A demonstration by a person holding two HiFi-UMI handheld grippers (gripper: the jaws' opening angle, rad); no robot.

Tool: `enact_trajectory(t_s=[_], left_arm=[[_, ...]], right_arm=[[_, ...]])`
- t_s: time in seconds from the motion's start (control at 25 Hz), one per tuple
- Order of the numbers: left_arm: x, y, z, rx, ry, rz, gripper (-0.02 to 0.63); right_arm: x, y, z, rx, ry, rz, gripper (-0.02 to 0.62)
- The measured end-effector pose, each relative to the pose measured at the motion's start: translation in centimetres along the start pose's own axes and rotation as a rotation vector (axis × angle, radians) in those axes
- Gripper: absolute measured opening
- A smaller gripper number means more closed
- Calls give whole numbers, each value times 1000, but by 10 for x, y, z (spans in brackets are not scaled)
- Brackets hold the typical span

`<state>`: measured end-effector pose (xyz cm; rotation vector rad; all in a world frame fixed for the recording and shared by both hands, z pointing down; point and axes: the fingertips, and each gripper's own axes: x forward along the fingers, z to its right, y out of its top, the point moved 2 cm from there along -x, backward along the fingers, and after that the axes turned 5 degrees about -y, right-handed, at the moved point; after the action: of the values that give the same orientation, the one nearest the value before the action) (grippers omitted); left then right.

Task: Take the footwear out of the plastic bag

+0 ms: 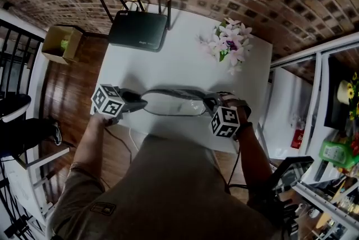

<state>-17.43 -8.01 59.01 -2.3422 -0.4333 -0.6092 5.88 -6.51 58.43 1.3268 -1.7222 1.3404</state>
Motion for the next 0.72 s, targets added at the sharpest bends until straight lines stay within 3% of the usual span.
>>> enact_trajectory(t_s=[0.56,0.72], left_arm=[[-4,-28,-24,-36,72,-43,118],[-6,-41,-32,-14,114,-75,177]], right_arm=[[3,-15,-7,18,14,-43,14],[5,-18,-8,12,15,-57,14]])
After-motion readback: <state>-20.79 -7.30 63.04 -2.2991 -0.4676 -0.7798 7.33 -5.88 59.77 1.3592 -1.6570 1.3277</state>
